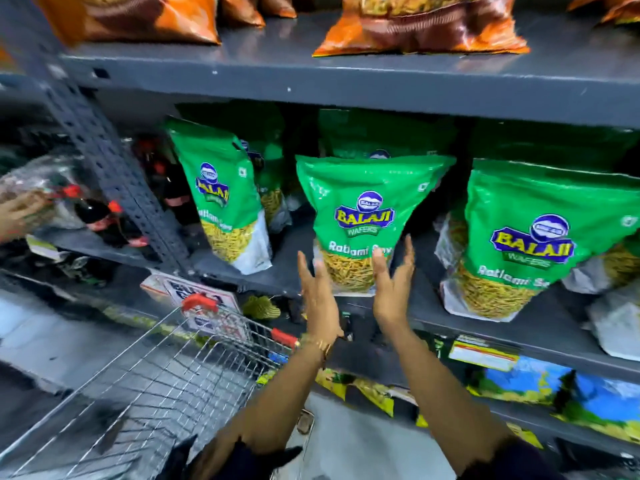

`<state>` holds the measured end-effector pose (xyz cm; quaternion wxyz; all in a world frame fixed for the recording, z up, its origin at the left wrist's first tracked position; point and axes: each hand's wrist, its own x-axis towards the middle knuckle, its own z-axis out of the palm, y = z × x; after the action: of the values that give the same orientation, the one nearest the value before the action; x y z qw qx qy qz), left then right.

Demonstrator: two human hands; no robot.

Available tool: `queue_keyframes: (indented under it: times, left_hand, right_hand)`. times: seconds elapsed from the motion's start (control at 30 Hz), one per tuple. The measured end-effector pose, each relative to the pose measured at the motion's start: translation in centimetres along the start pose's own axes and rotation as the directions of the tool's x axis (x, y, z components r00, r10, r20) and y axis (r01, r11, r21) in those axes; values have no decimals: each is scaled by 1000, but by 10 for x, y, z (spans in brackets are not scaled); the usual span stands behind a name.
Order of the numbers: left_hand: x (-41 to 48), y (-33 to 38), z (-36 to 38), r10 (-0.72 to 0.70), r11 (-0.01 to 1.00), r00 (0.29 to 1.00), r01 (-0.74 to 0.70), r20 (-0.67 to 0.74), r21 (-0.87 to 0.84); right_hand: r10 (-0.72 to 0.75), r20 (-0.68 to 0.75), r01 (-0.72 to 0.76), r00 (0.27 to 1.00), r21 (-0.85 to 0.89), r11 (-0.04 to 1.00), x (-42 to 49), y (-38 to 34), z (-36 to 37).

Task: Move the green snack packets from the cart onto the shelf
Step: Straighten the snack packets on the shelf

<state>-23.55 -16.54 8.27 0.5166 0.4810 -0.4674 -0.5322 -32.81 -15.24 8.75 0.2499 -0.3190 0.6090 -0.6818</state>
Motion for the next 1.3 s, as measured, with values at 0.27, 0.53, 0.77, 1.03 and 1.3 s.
queue_keyframes:
  times: [0.27, 0.53, 0.77, 1.03, 1.3]
  left_hand:
    - [35, -1, 9, 111, 994, 978, -109, 179, -22]
    - [32, 0, 15, 108, 992, 981, -118, 159, 52]
    - [16, 6, -11, 135, 984, 982, -149, 134, 100]
    - [62, 19, -129, 425, 904, 874, -399, -235, 152]
    - [153, 33, -169, 32, 999, 993, -35, -116, -23]
  right_hand:
    - [-17, 14, 16, 1000, 63, 998, -8, 5, 9]
    - [22, 14, -22, 1000, 4, 1000, 4, 17, 7]
    - [-88, -252, 24, 964, -248, 968, -37, 10, 13]
    - [-155, 291, 187, 944, -84, 979, -117, 5, 64]
    - [241, 447, -186, 862, -163, 969, -67, -10, 181]
